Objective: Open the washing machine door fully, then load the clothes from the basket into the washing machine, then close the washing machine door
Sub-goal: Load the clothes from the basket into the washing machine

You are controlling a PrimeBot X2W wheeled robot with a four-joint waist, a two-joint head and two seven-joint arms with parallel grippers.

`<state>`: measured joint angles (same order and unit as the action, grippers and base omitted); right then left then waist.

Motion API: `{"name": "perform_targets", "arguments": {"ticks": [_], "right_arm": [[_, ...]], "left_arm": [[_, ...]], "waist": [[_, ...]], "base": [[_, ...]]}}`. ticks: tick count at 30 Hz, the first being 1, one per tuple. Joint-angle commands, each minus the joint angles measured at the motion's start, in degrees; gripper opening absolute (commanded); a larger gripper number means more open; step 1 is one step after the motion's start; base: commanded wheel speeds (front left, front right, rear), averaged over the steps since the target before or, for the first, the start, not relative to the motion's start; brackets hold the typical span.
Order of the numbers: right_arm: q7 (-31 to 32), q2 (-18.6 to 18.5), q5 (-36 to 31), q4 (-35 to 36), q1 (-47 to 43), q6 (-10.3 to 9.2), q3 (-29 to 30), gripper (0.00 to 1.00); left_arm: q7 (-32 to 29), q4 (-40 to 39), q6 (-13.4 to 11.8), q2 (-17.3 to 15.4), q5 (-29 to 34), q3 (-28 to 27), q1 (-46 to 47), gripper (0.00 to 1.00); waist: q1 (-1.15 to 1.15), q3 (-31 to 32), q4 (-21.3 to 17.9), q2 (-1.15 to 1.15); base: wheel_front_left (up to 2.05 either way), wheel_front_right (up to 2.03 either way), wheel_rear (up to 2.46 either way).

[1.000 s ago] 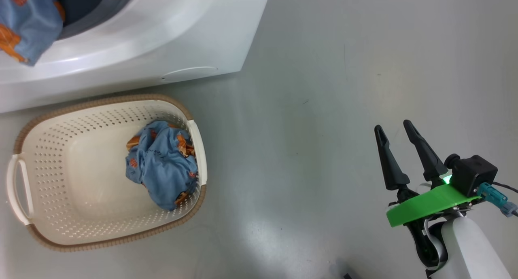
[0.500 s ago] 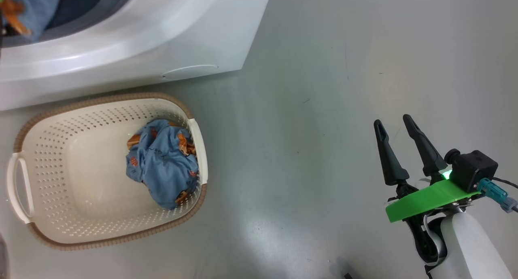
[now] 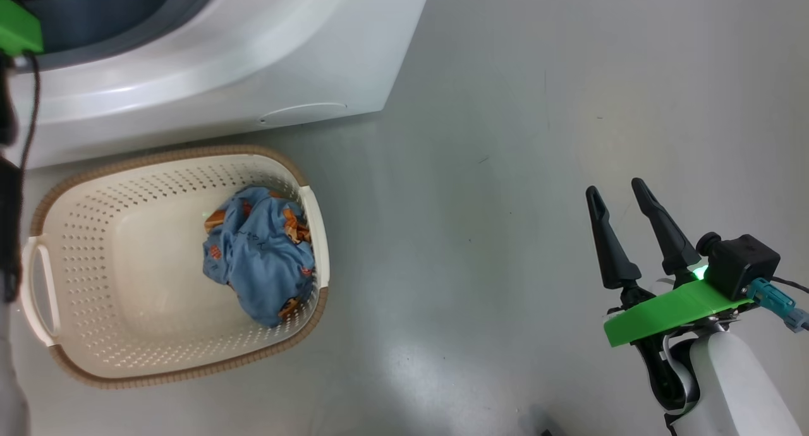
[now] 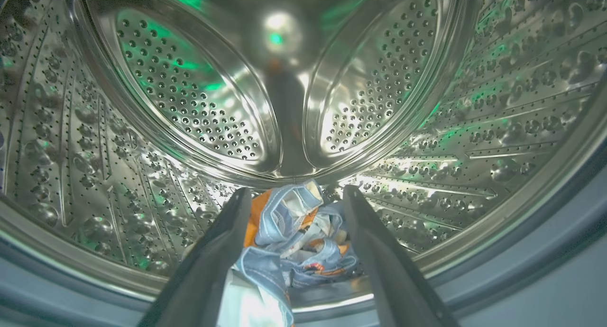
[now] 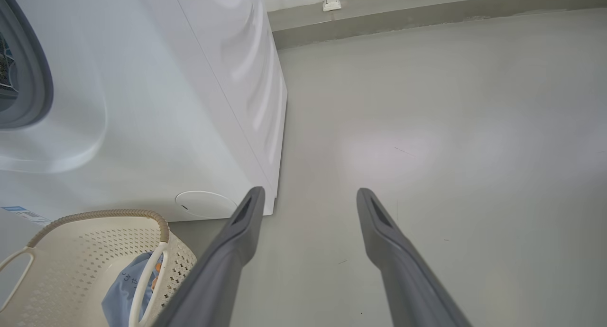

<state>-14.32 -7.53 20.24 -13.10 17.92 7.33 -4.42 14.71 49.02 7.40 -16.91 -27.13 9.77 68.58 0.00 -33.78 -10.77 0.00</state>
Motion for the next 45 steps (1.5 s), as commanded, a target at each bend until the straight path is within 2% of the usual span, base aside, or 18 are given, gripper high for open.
{"name": "perform_targets", "arguments": {"ticks": [1, 16, 25, 35, 45], "right_arm": [[-0.68, -0.39, 0.10, 1.23, -0.13, 0.16, -0.70, 1.00], [-0.68, -1.06, -0.22, 1.61, -0.55, 0.16, 0.32, 1.00], [-0.68, -2.28, -0.27, 1.43, -1.63, 0.16, 1.55, 1.00], [-0.68, -4.09, -0.05, 0.57, -5.48, 0.16, 2.52, 1.00], [-0.68, -5.92, 0.66, 0.04, -11.02, 0.16, 3.03, 1.00]], "left_arm": [[0.29, -1.46, 0.09, -2.19, -0.67, -0.79, -1.39, 1.00], [0.29, -6.04, 0.09, 0.21, -0.62, -2.51, -10.93, 1.00], [0.29, -11.73, 0.09, 2.58, 1.42, -6.28, -19.96, 1.00], [0.29, -18.37, 0.09, 5.40, 4.26, -10.21, -32.16, 1.00], [0.29, -23.57, 0.09, 6.28, 6.56, -11.26, -43.73, 1.00]], "waist": [[0.00, 0.04, 0.17, 0.00], [0.00, 0.84, 2.17, 0.00], [0.00, 3.14, 4.48, 0.00], [0.00, 9.74, 6.77, 0.00], [0.00, 17.80, 7.96, 0.00]], "base": [[0.00, 0.00, 0.00], [0.00, 0.00, 0.00], [0.00, 0.00, 0.00], [0.00, 0.00, 0.00], [0.00, 0.00, 0.00]]}}
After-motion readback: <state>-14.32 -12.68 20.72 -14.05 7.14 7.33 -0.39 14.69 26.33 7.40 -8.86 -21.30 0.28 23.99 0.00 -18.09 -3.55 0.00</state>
